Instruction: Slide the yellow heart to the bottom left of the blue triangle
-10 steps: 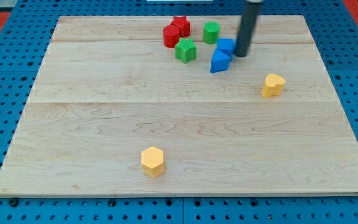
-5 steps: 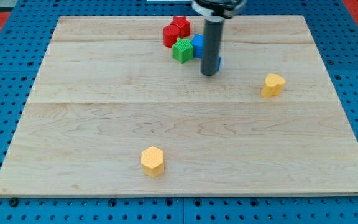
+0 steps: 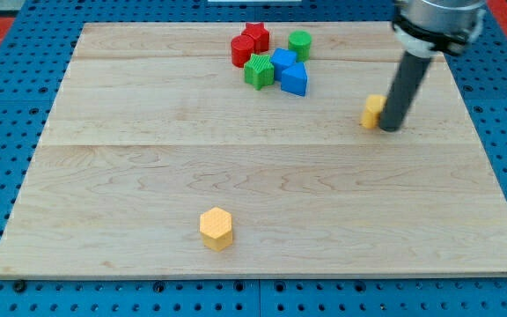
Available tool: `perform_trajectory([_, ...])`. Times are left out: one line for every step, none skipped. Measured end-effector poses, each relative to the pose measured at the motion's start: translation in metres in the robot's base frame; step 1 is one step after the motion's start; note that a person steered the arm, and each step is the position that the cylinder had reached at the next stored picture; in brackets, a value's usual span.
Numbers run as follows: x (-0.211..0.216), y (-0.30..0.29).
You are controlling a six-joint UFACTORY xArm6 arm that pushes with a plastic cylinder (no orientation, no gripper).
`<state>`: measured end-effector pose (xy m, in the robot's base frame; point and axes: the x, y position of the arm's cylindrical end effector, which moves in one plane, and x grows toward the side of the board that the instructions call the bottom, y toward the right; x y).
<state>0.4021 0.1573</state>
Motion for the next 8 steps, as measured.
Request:
perform_trajectory([-0.031,-0.082])
perform_trajectory([0.010,-0.055])
perform_trajectory([0.016,-0.015])
perform_trajectory([-0.028,0.027])
perform_trajectory([-0.033,-0.064])
perform_trajectory([-0.032,-0.112])
perform_trajectory([-0.020,-0.121])
perform_trajectory([-0.002,-0.118])
